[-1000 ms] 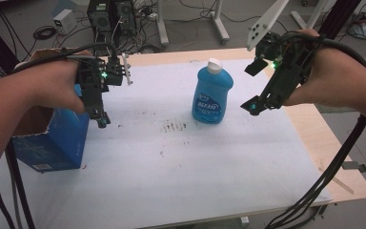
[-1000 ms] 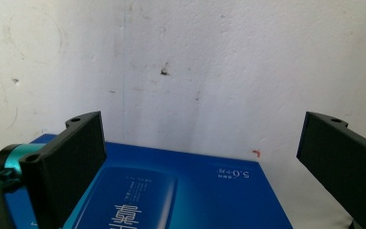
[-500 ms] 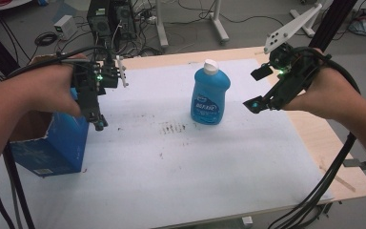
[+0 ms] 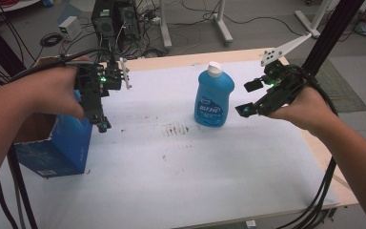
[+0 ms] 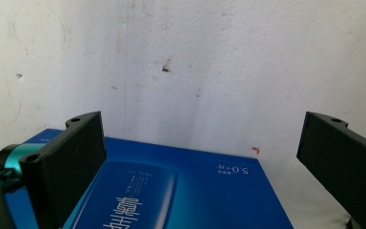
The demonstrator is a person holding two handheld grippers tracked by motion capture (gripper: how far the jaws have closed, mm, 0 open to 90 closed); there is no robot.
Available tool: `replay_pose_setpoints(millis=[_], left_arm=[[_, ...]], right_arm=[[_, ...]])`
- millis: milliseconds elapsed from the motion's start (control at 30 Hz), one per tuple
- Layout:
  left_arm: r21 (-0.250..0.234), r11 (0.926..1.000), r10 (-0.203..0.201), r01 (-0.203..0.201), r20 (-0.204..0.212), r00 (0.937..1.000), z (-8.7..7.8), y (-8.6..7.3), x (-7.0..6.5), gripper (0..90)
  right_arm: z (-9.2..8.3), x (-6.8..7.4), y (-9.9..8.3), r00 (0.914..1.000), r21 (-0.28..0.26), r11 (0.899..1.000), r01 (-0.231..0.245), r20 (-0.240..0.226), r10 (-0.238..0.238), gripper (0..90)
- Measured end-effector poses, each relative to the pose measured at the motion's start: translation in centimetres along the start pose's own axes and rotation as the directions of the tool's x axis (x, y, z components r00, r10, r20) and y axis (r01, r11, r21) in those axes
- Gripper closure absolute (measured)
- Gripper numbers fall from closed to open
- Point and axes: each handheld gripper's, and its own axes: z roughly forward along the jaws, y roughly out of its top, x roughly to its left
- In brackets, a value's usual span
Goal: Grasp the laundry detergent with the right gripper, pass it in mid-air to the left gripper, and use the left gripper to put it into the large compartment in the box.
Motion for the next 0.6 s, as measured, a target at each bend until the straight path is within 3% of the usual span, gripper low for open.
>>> replay_pose_setpoints(millis=[600], left_arm=[[-0.001,1.0000,-0.004,0.004,0.003,1.0000,0.1,-0.3,0.2,2.5]], right_arm=[[5.1,-1.2,-0.5,0.9975,-0.087,0.995,-0.042,-0.060,0.037,1.3]])
